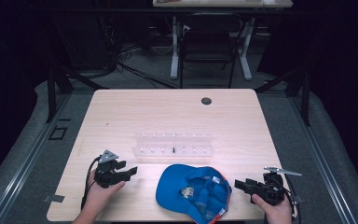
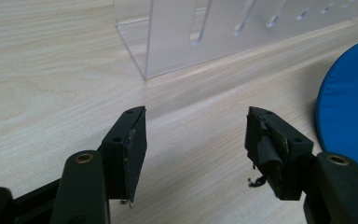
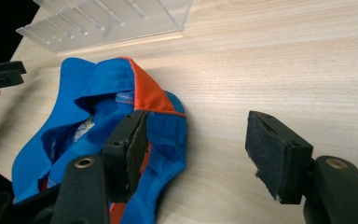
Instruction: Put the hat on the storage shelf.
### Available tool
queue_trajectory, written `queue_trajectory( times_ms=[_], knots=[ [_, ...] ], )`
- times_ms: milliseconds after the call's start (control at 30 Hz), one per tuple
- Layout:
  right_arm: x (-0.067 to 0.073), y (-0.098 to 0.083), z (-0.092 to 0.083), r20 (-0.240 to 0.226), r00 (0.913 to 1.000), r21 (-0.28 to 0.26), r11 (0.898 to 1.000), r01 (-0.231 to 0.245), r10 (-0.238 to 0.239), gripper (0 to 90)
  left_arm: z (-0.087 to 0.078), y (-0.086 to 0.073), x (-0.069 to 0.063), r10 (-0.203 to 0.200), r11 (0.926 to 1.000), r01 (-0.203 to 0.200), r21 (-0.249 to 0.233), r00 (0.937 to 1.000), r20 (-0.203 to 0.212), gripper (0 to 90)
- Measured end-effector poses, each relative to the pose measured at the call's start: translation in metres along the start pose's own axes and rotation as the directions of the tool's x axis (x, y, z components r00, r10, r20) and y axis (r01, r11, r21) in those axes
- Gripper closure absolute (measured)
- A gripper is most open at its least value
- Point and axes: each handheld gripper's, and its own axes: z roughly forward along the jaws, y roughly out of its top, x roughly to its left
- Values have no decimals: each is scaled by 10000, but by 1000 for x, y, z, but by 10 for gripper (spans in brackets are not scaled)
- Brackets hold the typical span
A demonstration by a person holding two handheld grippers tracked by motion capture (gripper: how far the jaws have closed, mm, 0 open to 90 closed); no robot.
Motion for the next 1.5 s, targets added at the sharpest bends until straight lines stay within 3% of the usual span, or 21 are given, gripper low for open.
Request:
queue_trajectory(
  times_ms=[167, 267, 433, 633, 800, 933, 1100, 1333, 1500],
  knots=[
    [4, -1, -3, 487, 9986, -58, 9997, 218, -215, 404, -1, 2, -4, 158, 9998, -158, 106, 9999, -12, 364],
    [5, -1, -3, 468, 9989, 360, 9993, 21, -38, 408, 0, 2, -8, 323, 9993, -324, 189, 9995, 27, 353],
    [9, -5, 4, 671, 9976, 960, 9953, 101, -166, 451, 0, 3, -13, 685, 9972, -687, 291, 9976, 64, 338],
    [26, 0, -2, -90, 9999, 981, 9952, -65, 74, 493, -5, 4, -18, 778, 9968, -782, 155, 9967, 213, 288],
    [30, -4, -7, -52, 9996, 901, 9956, -268, 274, 477, -5, 3, -19, 835, 9964, -836, 112, 9964, 115, 288],
    [28, -8, -11, 374, 9980, 835, 9951, -535, 505, 462, -4, 2, -18, 603, 9980, -608, 194, 9978, 262, 274],
    [23, -13, -10, 288, 9973, 974, 9928, -694, 669, 500, -4, 3, -18, 493, 9984, -503, 245, 9980, 392, 274],
    [21, -15, -10, -139, 9976, 1358, 9886, -655, 681, 507, -3, 2, -18, 614, 9975, -622, 324, 9978, 240, 292],
    [21, -17, -2, -666, 9932, 1794, 9803, -827, 960, 509, -2, 1, -17, 531, 9980, -535, 323, 9985, 129, 325]
  ],
)
